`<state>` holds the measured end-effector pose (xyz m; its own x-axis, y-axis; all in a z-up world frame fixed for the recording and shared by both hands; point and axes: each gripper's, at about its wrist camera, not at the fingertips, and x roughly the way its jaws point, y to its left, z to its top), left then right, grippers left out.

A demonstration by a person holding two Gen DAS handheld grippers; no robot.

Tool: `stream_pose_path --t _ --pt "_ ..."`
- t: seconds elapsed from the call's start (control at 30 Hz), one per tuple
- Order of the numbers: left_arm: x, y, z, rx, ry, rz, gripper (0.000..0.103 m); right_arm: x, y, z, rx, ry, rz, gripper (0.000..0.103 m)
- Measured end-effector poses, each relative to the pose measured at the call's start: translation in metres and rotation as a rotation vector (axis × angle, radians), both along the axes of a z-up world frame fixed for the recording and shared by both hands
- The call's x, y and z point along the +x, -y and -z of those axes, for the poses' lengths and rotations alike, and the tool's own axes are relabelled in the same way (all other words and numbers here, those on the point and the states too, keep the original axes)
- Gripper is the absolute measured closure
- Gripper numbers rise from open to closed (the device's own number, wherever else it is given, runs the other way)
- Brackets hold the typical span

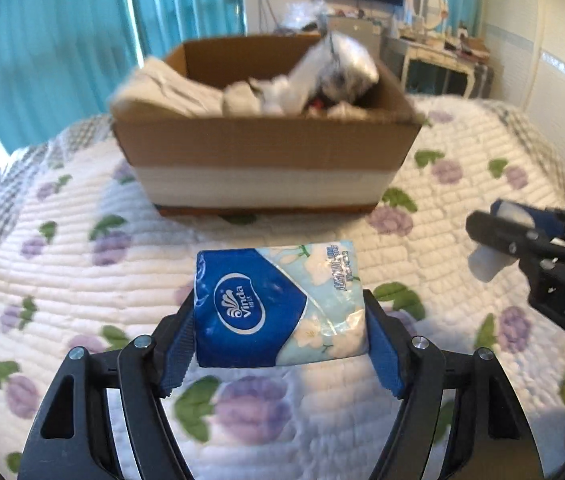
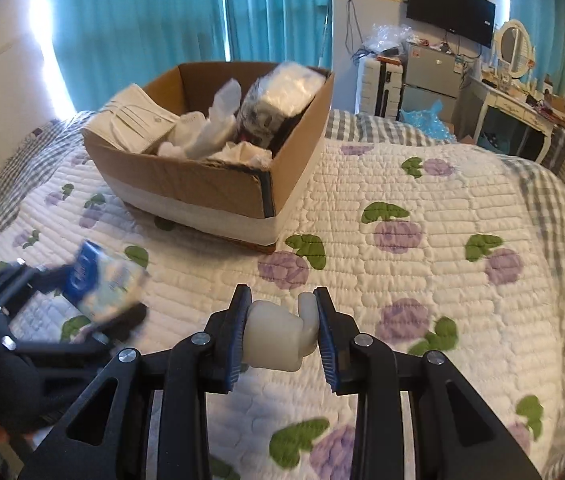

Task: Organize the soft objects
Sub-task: 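Carry both items over the box and release them inside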

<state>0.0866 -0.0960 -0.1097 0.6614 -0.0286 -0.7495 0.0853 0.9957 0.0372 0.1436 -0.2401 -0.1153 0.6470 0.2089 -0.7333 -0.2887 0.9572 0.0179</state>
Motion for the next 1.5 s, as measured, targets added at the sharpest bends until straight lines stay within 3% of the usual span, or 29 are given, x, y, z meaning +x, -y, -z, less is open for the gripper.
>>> stream_pose_path --t 0.2,0.53,0.83,0.97,1.17,1.33,1.5 --pt "-0.018 -0.013 -0.053 -0.002 0.084 0.011 0.03 -0.029 -0.001 -0.037 0.015 0.047 0.026 0.072" --pt "-0.039 -0.036 -0.138 -0.013 0.248 0.017 0.03 -0.06 -0.03 -0.124 0.001 0.194 -0.043 0.072" --pt "0.006 -0.04 -0.184 0.004 0.321 0.048 0.03 -0.032 -0.056 -0.186 0.025 0.295 -0.097 0.072" --pt "0.045 -0.041 -0.185 0.026 0.331 0.043 0.029 -0.005 -0.066 -0.2 0.019 0.324 -0.108 0.072" --pt "0.11 -0.051 -0.159 0.02 0.289 0.04 0.029 0.053 -0.076 -0.198 0.01 0.329 -0.109 0.072" --pt "0.151 -0.061 -0.128 -0.005 0.232 0.035 0.029 0.103 -0.081 -0.174 -0.001 0.293 -0.114 0.072" --pt "0.175 -0.059 -0.101 0.02 0.201 0.038 0.028 0.14 -0.087 -0.142 -0.028 0.249 -0.126 0.072"
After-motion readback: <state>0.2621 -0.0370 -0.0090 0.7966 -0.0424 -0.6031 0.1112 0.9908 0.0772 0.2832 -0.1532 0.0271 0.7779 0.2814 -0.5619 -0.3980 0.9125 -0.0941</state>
